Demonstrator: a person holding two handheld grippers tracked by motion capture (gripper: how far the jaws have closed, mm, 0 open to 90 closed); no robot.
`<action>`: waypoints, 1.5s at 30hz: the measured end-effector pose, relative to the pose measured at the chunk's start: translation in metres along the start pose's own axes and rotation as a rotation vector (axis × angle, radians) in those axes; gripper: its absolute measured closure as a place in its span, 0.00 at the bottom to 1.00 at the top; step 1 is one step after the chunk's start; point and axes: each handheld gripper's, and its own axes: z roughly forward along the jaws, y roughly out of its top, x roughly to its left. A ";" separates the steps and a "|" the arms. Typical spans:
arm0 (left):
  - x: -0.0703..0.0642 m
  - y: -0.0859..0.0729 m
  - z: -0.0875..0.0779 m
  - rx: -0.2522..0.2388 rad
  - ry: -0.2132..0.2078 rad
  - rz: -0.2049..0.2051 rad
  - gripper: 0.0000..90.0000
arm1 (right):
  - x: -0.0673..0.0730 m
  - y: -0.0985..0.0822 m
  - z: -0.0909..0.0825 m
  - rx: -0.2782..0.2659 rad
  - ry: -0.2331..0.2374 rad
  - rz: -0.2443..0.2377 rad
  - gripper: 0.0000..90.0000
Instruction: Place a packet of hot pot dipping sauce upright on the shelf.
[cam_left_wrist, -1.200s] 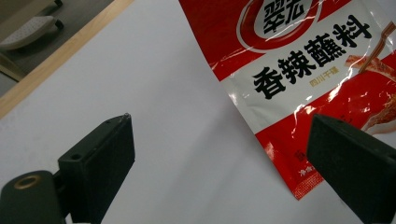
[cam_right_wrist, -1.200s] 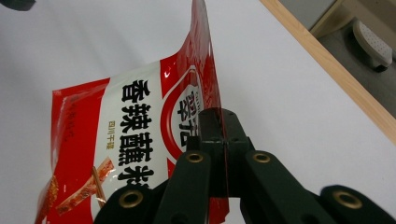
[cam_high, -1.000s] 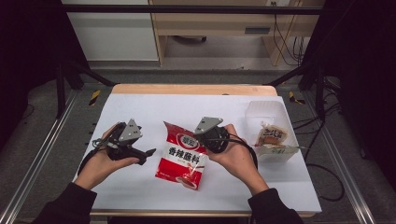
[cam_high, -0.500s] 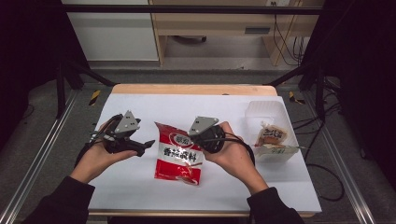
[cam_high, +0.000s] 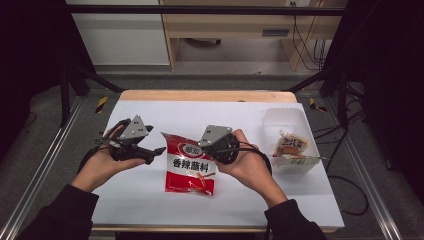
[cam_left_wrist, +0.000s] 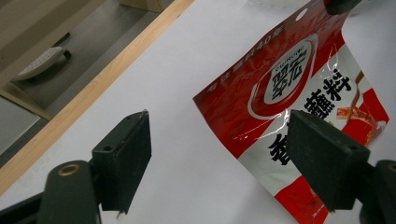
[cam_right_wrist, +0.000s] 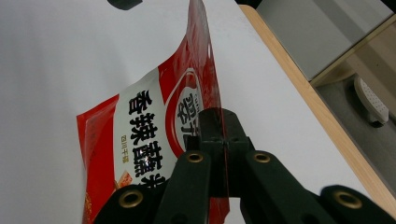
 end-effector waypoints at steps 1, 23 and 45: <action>-0.001 0.001 0.000 -0.001 0.001 0.004 0.26 | 0.000 0.000 0.000 0.001 -0.001 -0.001 1.00; 0.003 0.011 0.016 0.007 -0.052 0.016 0.55 | 0.003 0.018 -0.007 -0.016 0.019 -0.064 1.00; -0.005 0.029 0.003 0.021 -0.066 0.073 1.00 | -0.013 0.019 -0.016 0.069 0.052 -0.045 0.94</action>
